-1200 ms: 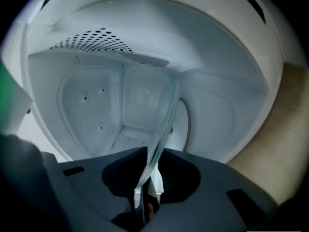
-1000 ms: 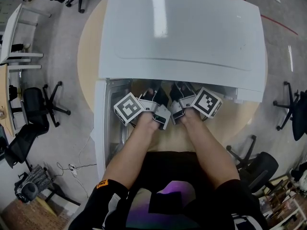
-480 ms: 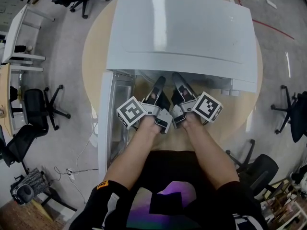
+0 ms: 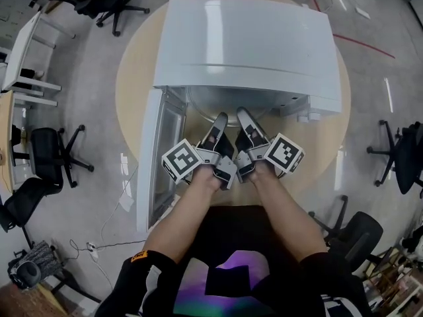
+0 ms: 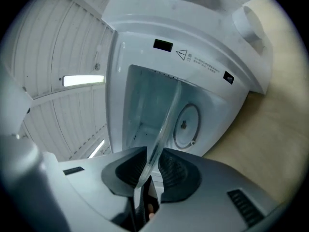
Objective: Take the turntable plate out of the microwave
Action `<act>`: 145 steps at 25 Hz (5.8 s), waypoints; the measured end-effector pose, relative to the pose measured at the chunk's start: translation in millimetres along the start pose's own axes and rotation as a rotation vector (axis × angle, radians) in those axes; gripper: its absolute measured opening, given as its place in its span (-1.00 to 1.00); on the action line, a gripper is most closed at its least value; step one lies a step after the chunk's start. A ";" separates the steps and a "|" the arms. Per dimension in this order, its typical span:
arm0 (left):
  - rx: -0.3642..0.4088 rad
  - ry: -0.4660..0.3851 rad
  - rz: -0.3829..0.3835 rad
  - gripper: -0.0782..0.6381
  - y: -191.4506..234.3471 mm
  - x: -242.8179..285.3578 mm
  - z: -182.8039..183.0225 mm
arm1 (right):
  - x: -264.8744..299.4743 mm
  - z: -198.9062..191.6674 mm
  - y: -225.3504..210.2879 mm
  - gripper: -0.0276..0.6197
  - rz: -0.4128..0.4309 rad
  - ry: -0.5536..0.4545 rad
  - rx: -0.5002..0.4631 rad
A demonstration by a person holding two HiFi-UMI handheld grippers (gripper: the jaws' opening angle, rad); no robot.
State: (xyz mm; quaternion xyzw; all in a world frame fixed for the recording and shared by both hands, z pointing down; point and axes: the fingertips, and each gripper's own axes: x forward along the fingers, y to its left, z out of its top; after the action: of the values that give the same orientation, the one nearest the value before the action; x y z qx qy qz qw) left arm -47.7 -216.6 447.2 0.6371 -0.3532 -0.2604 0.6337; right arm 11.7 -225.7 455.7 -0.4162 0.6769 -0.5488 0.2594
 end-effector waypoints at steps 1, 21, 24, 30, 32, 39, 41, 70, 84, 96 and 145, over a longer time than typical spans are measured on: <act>0.007 0.003 0.013 -0.53 0.8 -4.6 0.2 | -2.1 -2.1 1.8 -0.69 -0.006 -0.001 -0.009; 0.023 0.019 -0.031 -0.53 -13.0 -75.6 -48.3 | -75.4 -43.8 29.5 -0.69 0.009 -0.013 -0.066; 0.024 0.005 -0.026 -0.52 -12.8 -81.2 -52.3 | -79.2 -47.1 29.7 -0.69 0.013 0.009 -0.069; 0.020 -0.035 -0.001 -0.52 -12.9 -84.7 -51.7 | -74.4 -50.1 38.4 -0.69 0.060 0.054 -0.033; 0.023 -0.043 0.007 -0.52 -13.0 -94.2 -70.5 | -95.6 -52.5 33.0 -0.69 0.048 0.066 -0.040; 0.028 -0.056 0.020 -0.52 -4.4 -125.5 -135.0 | -165.8 -65.1 14.2 -0.68 0.034 0.090 -0.046; 0.019 -0.063 -0.005 -0.52 -5.9 -127.8 -143.1 | -174.0 -67.6 11.0 -0.68 0.032 0.098 -0.046; -0.056 -0.069 0.117 -0.52 83.9 -145.7 -189.2 | -211.5 -100.4 -76.3 -0.67 -0.092 0.188 -0.024; -0.097 -0.074 0.139 -0.52 101.7 -144.1 -190.9 | -209.5 -106.6 -92.9 -0.67 -0.098 0.184 0.024; -0.121 -0.084 0.156 -0.55 109.6 -146.4 -193.0 | -213.4 -115.1 -103.9 -0.67 -0.109 0.243 0.039; -0.040 0.071 0.215 -0.49 144.0 -165.7 -208.7 | -256.1 -132.0 -113.6 -0.74 -0.108 0.247 0.150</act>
State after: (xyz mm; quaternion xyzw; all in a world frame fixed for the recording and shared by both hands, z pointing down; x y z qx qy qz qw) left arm -4.2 50.4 583.6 0.5915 -0.3916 -0.1750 0.6828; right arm 69.6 55.3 572.2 -0.3607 0.6374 -0.6581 0.1749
